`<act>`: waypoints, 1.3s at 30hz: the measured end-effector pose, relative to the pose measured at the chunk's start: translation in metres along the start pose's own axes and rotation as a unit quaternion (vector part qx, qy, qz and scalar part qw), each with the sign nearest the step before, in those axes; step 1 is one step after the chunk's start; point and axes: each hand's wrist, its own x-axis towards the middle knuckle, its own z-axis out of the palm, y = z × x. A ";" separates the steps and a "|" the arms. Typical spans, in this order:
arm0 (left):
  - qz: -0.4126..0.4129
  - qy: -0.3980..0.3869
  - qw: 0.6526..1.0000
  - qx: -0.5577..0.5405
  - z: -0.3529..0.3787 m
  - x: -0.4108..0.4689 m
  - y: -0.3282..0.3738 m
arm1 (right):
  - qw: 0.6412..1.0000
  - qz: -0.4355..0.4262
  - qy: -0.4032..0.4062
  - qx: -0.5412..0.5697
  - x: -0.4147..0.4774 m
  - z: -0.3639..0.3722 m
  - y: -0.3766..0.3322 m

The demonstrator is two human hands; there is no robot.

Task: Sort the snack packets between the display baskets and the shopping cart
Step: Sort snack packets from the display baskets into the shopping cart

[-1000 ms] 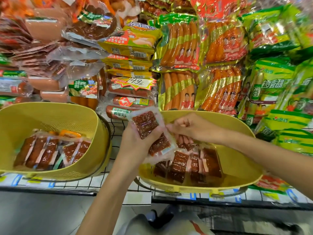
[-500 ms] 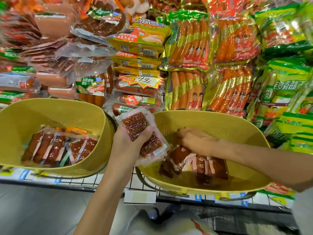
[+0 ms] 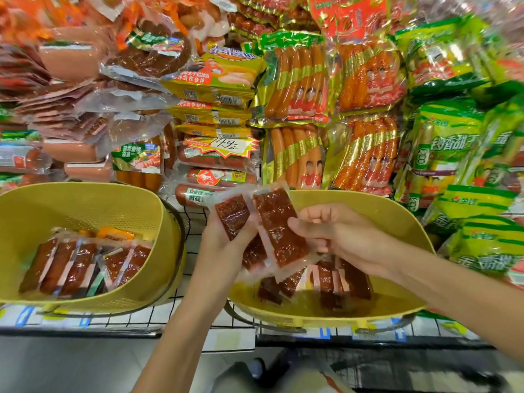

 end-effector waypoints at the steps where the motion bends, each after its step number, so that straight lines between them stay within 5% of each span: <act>1: -0.005 -0.018 1.000 -0.009 0.003 -0.001 0.000 | 1.000 -0.012 0.021 -0.012 -0.002 0.006 -0.002; 5: -0.054 -0.066 0.993 -0.085 0.005 -0.005 0.003 | 0.992 -0.041 0.109 -0.048 -0.006 0.022 -0.008; 9: -0.020 -0.085 0.995 -0.053 0.007 -0.009 0.008 | 0.986 -0.028 0.140 -0.082 -0.004 0.023 -0.003; 13: 0.045 -0.075 0.994 0.065 0.019 -0.012 0.012 | 0.978 0.036 -0.015 0.205 -0.006 0.029 0.008; 19: -0.011 -0.171 0.985 0.004 0.014 -0.021 0.029 | 0.926 0.006 -0.148 0.347 -0.013 0.017 0.015; 26: 0.061 -0.166 0.983 0.058 0.017 -0.030 0.039 | 0.914 -0.006 -0.147 0.377 -0.021 0.012 0.016; 32: 0.054 -0.169 0.983 0.051 0.016 -0.029 0.042 | 0.886 -0.014 -0.161 0.435 -0.024 0.010 0.014; 39: 0.045 -0.135 0.988 0.053 0.021 -0.022 0.038 | 0.895 -0.026 -0.125 0.427 -0.031 0.006 0.020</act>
